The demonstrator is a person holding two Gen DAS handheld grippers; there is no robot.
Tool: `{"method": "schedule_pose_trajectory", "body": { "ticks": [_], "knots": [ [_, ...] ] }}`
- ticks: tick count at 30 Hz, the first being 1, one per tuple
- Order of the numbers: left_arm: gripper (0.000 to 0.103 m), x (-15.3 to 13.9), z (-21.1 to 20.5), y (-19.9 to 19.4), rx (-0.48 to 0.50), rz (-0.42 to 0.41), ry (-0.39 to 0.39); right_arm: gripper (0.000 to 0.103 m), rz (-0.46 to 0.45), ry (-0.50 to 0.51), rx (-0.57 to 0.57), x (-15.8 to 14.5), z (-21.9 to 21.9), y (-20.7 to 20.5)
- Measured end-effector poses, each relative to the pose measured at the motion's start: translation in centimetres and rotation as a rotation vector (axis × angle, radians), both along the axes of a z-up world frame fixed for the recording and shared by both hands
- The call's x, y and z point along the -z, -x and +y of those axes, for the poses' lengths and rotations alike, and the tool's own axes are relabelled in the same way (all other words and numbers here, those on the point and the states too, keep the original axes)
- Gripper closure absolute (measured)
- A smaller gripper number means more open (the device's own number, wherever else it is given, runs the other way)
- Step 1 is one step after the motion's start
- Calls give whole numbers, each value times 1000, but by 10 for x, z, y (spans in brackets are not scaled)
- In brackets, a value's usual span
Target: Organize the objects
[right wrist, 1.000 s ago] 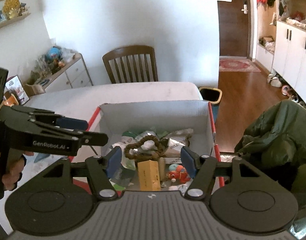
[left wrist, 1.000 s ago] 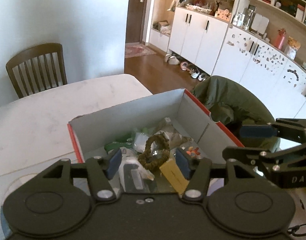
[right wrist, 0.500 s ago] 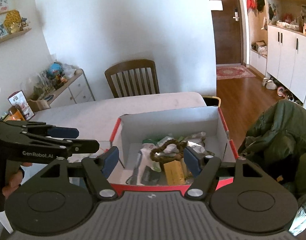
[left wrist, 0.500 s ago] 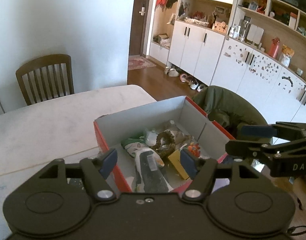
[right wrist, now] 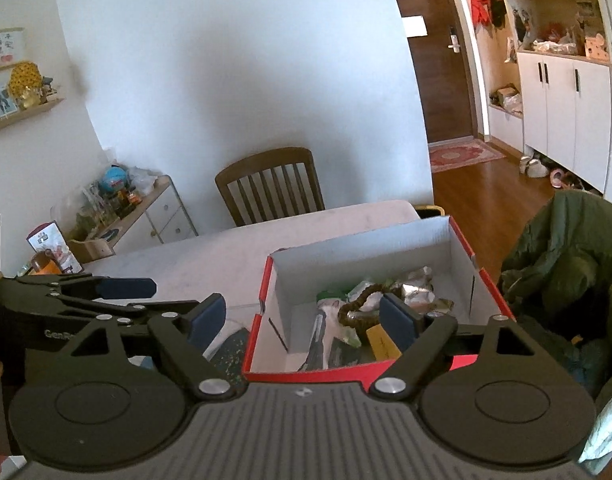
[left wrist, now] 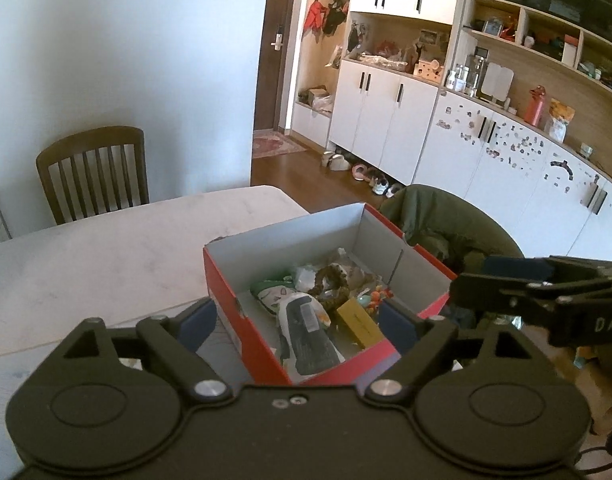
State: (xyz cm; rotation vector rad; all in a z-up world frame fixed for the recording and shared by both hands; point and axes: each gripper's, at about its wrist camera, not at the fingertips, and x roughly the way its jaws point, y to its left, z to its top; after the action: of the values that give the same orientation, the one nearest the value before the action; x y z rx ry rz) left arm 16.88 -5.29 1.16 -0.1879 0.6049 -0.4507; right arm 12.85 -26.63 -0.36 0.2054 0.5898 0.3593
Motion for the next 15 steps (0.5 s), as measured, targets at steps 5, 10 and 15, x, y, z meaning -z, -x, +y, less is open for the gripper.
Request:
{"method": "schedule_pose_trajectory", "body": {
  "ticks": [5,10,15],
  "knots": [
    [3,1,5,6,2,-19,-6,16,-18,14,30,1,6,9],
    [1,1,10,8,-2,-26,10,15,-23,23,52,0,9,15],
    [1,3,11,10,-9,-34,6,14,-14,17,74,1,8,19]
  ]
}}
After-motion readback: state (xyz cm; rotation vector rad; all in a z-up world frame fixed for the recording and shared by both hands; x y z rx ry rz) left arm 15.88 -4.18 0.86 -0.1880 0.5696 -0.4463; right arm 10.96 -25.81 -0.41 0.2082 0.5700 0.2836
